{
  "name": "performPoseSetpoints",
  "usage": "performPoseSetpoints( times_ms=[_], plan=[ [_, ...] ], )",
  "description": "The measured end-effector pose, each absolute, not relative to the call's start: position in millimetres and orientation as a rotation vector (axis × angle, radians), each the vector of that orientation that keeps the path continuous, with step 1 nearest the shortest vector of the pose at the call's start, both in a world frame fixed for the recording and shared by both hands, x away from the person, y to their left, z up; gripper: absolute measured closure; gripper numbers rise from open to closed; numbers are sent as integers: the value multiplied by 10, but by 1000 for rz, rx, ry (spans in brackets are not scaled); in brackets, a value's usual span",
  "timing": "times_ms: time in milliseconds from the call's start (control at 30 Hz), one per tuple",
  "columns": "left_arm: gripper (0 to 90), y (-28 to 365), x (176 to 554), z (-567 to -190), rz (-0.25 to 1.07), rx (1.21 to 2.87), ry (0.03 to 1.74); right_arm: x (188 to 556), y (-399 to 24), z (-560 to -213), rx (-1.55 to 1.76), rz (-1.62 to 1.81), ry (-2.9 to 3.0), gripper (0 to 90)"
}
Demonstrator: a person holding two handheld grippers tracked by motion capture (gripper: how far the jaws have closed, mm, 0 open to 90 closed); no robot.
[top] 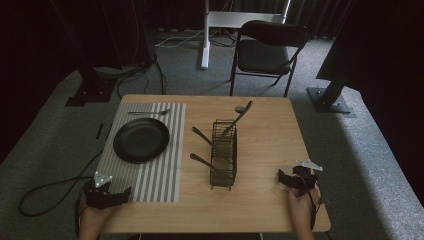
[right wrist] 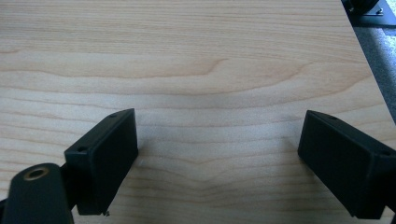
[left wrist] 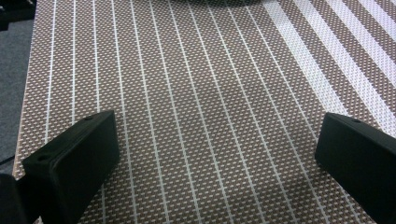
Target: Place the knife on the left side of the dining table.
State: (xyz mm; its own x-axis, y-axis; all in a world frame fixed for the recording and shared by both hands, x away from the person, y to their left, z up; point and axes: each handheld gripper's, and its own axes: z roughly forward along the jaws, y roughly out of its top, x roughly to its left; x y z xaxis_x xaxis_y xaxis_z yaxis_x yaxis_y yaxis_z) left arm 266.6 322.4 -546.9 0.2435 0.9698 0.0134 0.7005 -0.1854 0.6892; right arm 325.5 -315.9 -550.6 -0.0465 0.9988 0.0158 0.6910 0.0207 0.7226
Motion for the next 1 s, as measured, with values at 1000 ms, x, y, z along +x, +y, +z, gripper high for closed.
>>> performPoseSetpoints(
  times_ms=[1000],
  plan=[
    [9, 3240, 2662, -5462, 617, 1967, 1509, 3255, -3160, -5506, 1720, 781, 1791, 112]
  ],
)
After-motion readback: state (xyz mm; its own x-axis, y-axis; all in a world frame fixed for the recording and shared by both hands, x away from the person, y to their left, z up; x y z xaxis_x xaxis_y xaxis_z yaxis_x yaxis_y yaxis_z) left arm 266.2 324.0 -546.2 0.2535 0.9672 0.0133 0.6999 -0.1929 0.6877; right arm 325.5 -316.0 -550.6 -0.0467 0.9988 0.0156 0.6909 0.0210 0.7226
